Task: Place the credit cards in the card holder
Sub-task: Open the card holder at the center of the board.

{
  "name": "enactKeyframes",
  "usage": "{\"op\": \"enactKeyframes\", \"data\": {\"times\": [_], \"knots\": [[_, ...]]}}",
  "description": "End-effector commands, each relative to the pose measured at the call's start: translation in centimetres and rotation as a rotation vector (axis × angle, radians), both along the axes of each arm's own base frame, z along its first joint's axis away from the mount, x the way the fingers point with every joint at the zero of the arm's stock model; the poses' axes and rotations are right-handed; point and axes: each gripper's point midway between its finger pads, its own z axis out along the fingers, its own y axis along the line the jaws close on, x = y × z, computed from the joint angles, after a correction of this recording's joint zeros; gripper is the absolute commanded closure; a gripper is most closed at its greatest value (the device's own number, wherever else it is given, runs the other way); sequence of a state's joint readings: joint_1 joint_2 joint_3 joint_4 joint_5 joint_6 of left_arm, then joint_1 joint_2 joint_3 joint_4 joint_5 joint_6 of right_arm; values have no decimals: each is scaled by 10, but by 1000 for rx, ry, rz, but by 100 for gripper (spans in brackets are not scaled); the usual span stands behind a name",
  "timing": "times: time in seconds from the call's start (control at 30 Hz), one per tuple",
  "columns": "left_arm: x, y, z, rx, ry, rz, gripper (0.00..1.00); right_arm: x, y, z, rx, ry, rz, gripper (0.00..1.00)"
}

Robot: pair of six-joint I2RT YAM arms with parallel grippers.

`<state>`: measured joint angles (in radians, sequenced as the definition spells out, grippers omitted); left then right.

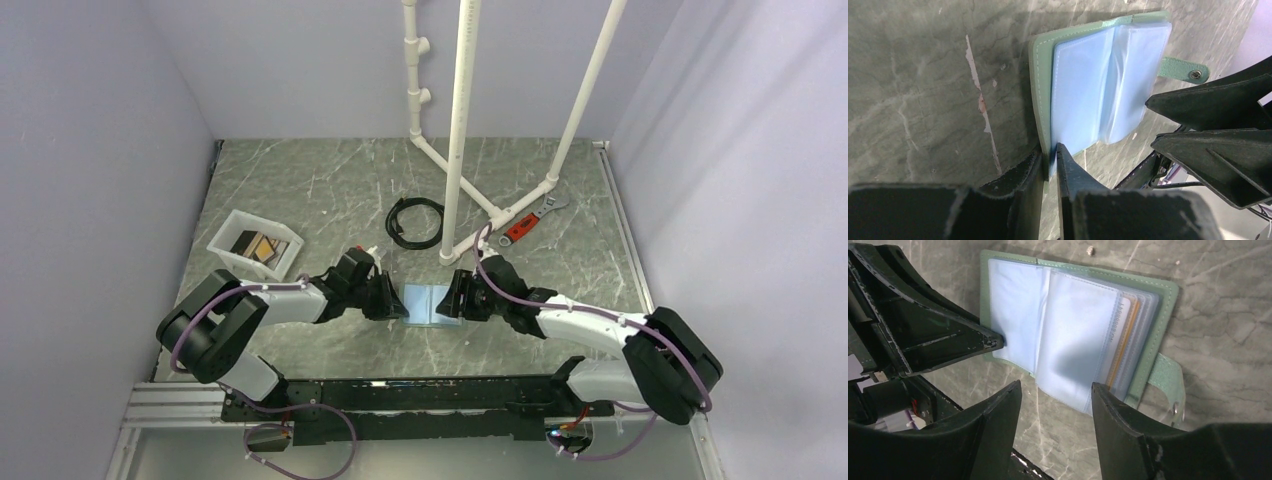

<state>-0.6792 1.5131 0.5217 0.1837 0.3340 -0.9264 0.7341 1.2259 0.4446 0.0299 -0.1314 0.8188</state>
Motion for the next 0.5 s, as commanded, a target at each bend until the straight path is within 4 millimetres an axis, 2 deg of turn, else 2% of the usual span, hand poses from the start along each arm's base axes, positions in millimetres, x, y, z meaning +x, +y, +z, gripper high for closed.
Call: {"op": "enactKeyframes", "data": {"times": [0.0, 0.3, 0.47], "knots": [[-1, -2, 4, -18, -20, 7, 80, 3, 3, -7, -10, -6, 16, 42], [-5, -10, 1, -22, -18, -6, 82, 17, 66, 30, 184, -72, 139, 41], [-4, -9, 3, -22, -26, 1, 82, 24, 90, 37, 210, -83, 177, 39]]}}
